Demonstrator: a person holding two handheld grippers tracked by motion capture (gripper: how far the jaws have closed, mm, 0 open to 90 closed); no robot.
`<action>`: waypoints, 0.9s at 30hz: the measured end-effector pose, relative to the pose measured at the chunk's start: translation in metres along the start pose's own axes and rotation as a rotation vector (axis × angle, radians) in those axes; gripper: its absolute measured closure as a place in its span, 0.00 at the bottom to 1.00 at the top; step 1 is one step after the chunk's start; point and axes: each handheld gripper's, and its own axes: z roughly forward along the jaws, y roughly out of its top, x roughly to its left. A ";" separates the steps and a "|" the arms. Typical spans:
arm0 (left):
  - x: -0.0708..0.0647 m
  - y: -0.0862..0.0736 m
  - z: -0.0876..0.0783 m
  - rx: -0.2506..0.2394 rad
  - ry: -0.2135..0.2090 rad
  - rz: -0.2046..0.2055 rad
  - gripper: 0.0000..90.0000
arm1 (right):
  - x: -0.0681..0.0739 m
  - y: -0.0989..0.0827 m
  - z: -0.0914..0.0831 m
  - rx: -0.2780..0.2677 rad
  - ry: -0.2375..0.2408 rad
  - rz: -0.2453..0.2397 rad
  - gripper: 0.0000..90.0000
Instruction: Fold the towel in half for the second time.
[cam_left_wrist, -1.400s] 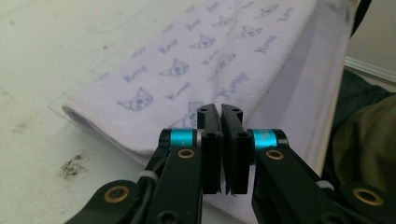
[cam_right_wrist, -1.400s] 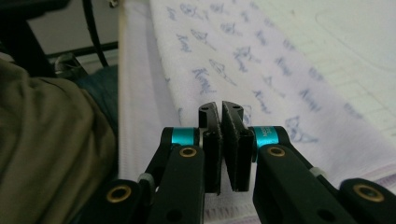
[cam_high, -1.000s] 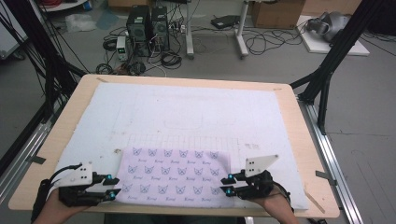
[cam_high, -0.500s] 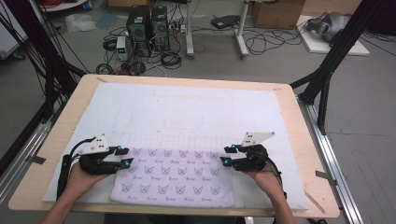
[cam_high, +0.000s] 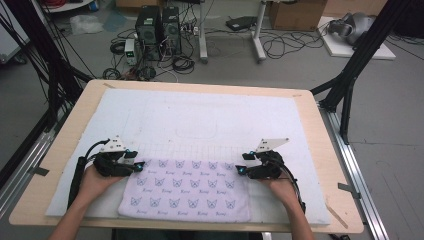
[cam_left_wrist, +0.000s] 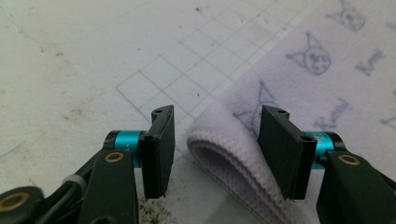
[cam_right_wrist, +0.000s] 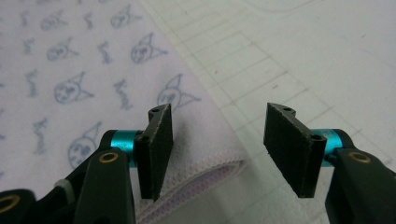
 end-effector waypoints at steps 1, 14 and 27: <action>0.001 -0.001 0.000 -0.003 -0.002 -0.007 0.50 | 0.001 -0.001 0.002 0.018 -0.002 -0.003 0.48; 0.004 -0.001 0.000 0.005 -0.056 -0.056 0.65 | 0.007 -0.008 0.005 0.030 0.033 -0.024 0.76; -0.012 0.005 -0.004 0.022 0.000 0.043 0.89 | 0.011 -0.005 0.002 0.007 0.040 -0.019 0.91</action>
